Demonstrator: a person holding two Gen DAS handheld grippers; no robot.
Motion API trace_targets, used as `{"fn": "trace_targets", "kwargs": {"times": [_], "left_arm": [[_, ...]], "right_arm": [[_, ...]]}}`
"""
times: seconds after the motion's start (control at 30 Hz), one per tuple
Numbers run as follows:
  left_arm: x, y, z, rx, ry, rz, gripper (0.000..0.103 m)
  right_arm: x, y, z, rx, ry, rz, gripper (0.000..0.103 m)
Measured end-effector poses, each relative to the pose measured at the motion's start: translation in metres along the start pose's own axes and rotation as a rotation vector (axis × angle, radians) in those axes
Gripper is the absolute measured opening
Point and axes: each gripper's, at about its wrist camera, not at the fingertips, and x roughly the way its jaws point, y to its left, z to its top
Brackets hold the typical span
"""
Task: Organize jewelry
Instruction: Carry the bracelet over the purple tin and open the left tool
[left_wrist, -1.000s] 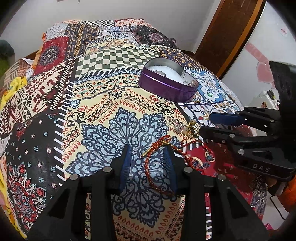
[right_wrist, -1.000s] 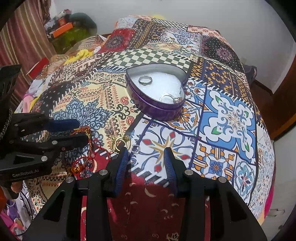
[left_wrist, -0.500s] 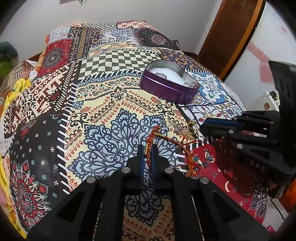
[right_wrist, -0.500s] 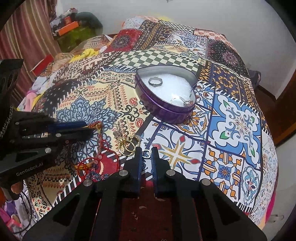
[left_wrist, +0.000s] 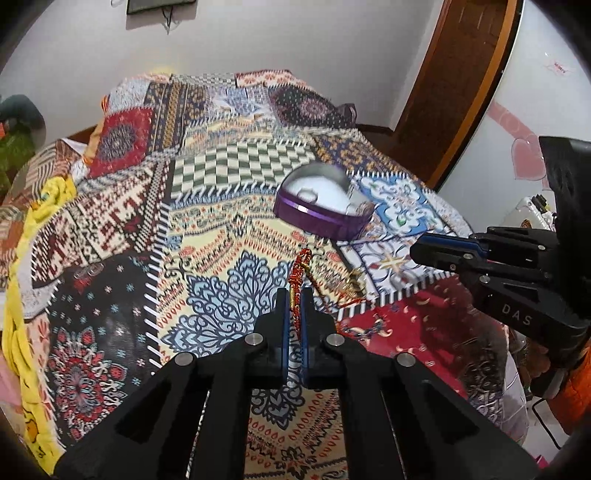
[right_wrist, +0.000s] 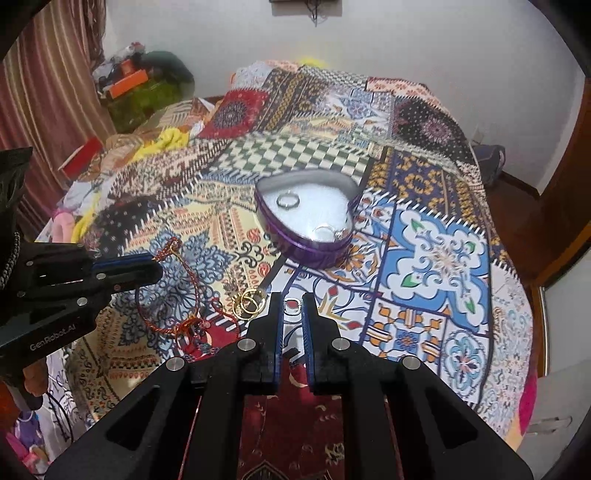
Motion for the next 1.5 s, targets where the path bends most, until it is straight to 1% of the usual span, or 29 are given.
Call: {"fn": "trace_targets", "kwargs": {"times": [0.47, 0.73, 0.9, 1.1, 1.5], "left_arm": [[-0.049, -0.018, 0.025, 0.029, -0.134, 0.029, 0.003], [-0.058, -0.029, 0.047, 0.049, -0.196, 0.026, 0.003], [-0.051, -0.033, 0.06, 0.066, -0.212, 0.025, 0.003], [-0.036, -0.032, 0.075, 0.07, -0.21, 0.021, 0.003], [0.011, -0.018, 0.094, 0.042, -0.145, -0.005, 0.003]], "right_arm": [[-0.042, -0.006, 0.007, 0.017, -0.111, -0.004, 0.009], [-0.056, -0.009, 0.013, 0.012, -0.166, -0.011, 0.009], [-0.058, -0.014, 0.02, 0.022, -0.187, -0.008, 0.009], [-0.053, -0.021, 0.028, 0.023, -0.194, -0.011, 0.009], [-0.032, -0.037, 0.044, 0.033, -0.189, -0.003, 0.009]]}}
